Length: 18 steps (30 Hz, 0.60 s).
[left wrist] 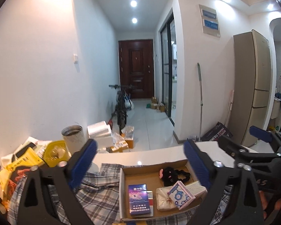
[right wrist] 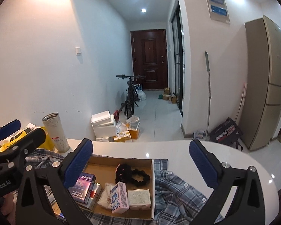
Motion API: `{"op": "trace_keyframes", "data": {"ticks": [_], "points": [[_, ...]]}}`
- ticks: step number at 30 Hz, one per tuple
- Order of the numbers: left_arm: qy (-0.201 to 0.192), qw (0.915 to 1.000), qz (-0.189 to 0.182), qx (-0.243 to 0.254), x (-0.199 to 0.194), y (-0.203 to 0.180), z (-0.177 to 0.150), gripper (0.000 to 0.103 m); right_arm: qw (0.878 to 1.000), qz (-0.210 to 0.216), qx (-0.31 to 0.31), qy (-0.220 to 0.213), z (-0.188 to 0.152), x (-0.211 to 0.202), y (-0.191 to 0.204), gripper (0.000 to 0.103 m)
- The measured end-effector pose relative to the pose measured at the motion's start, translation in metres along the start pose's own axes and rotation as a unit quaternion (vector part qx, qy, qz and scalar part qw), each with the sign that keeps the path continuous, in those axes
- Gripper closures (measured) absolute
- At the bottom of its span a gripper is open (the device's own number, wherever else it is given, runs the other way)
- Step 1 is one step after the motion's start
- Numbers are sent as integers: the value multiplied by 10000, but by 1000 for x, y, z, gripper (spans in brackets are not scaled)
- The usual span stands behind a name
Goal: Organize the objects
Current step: 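Pull both tools back up from the cardboard box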
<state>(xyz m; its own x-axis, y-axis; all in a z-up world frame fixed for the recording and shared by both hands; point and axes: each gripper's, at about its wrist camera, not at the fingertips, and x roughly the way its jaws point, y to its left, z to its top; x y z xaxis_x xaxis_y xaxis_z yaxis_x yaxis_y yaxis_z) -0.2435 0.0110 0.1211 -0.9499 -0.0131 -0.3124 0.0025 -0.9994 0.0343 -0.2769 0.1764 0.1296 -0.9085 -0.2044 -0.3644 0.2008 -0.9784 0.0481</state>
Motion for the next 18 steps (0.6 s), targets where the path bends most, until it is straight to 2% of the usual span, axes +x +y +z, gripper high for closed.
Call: {"op": "trace_keyframes", "data": {"ticks": [3, 7, 11, 14, 18], "points": [[-351, 9993, 100, -15, -32, 3, 1, 0, 9998, 84, 107, -120, 4, -23, -1, 0], [-701, 9975, -49, -112, -76, 10, 3, 0, 9986, 257, 305, -334, 6, -55, -5, 0], [-690, 9965, -476, -43, -103, 16, -1, 0, 9976, 279, 304, -550, 3, -81, -6, 0], [-690, 9972, -283, 56, -116, 21, -8, 0, 9979, 153, 213, -590, -2, -93, -7, 0], [-744, 9966, -289, -188, -131, 33, -18, 0, 9972, 403, 382, -508, -10, -104, -12, 0]]}}
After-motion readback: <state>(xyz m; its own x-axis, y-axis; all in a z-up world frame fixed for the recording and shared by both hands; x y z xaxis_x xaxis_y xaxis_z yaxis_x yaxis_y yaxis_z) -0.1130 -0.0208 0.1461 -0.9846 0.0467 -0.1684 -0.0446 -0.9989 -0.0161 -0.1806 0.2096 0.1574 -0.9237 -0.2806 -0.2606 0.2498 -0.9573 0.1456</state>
